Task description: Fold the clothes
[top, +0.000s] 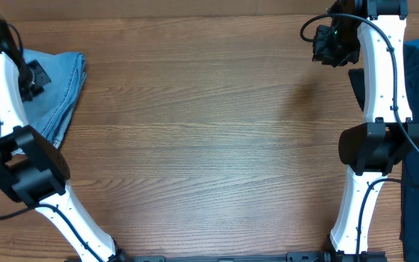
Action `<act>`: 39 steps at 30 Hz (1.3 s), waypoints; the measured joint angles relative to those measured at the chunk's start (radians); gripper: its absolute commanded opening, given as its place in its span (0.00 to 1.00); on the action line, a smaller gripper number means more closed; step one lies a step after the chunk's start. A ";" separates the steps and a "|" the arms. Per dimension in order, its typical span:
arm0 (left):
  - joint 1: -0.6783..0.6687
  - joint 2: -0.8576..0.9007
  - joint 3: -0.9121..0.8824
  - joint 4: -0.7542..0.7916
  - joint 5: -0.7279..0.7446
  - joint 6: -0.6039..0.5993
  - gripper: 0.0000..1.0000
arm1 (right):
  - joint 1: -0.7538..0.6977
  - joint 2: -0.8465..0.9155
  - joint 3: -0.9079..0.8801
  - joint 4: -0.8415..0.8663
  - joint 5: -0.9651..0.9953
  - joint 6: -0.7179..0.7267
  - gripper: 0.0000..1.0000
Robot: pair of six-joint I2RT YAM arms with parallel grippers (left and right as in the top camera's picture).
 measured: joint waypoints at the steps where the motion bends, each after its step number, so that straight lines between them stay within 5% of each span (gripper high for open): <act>1: 0.000 -0.012 0.007 0.012 0.000 0.019 0.04 | 0.000 0.000 0.000 0.000 0.000 0.000 0.27; 20: 0.000 0.148 0.013 0.119 0.084 0.359 0.04 | 0.000 0.000 0.000 -0.001 0.000 0.000 0.27; 27: 0.000 0.201 0.017 0.130 0.082 0.372 0.04 | 0.000 0.000 0.000 -0.001 0.000 0.000 0.27; 39: 0.032 0.205 0.017 0.162 0.077 0.169 0.04 | 0.000 0.000 0.000 -0.005 0.000 0.000 0.27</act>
